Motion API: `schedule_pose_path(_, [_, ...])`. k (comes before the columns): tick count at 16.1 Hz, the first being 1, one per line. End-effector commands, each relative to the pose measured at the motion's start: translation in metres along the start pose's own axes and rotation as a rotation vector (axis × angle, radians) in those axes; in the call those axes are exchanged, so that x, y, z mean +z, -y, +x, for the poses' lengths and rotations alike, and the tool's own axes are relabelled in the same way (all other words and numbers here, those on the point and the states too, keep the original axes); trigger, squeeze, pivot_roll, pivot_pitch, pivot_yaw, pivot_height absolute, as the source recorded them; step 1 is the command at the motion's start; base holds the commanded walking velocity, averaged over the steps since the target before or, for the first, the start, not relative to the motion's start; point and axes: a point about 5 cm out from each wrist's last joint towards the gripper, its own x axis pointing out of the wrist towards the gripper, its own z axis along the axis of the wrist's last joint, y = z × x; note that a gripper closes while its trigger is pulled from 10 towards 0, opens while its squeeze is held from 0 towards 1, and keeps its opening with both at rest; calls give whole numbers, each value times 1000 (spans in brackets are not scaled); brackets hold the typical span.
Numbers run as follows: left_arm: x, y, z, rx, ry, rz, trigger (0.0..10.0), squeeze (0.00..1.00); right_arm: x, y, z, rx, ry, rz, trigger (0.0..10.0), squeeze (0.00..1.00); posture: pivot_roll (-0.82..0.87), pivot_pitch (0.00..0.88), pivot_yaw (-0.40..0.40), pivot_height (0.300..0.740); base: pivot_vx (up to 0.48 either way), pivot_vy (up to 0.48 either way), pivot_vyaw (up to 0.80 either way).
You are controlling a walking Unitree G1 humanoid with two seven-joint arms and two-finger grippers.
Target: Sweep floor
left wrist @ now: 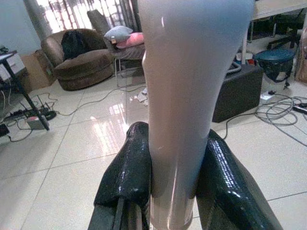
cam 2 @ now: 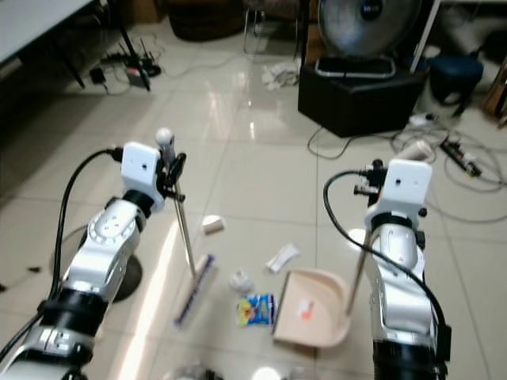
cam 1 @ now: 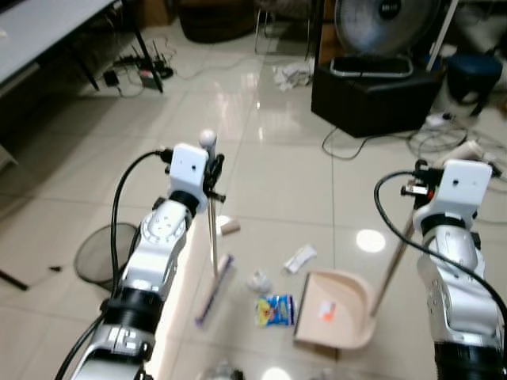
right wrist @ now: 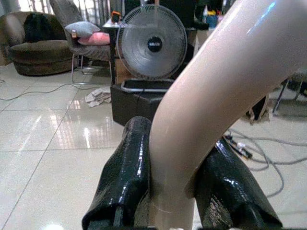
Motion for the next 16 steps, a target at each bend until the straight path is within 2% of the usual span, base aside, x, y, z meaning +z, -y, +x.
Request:
schedule_pose_path(1, [7,-11,0,28,20,37,10000,0,7,-11,-1,37,31,51,10000,0,-25,96,104,740,368,0,0])
schedule_pose_path(4, [6,-9,-1,21,16,37,10000,0,7,-10,-2,38,34,45,10000,0,-22,101,104,740,366,0,-302])
schedule_pose_path(9, [3,-15,-3,37,8,62,10000,0,4,-7,-3,15,30,40,10000,0,-9,106,109,740,0,0,0])
schedule_pose_path(13, [-6,-22,-3,91,-52,51,10000,0,4,1,-4,4,46,26,10000,0,-12,134,111,740,0,0,0])
schedule_pose_path(16, [-9,-20,0,88,-42,44,10000,0,11,7,4,21,95,26,10000,0,0,172,114,740,0,0,0])
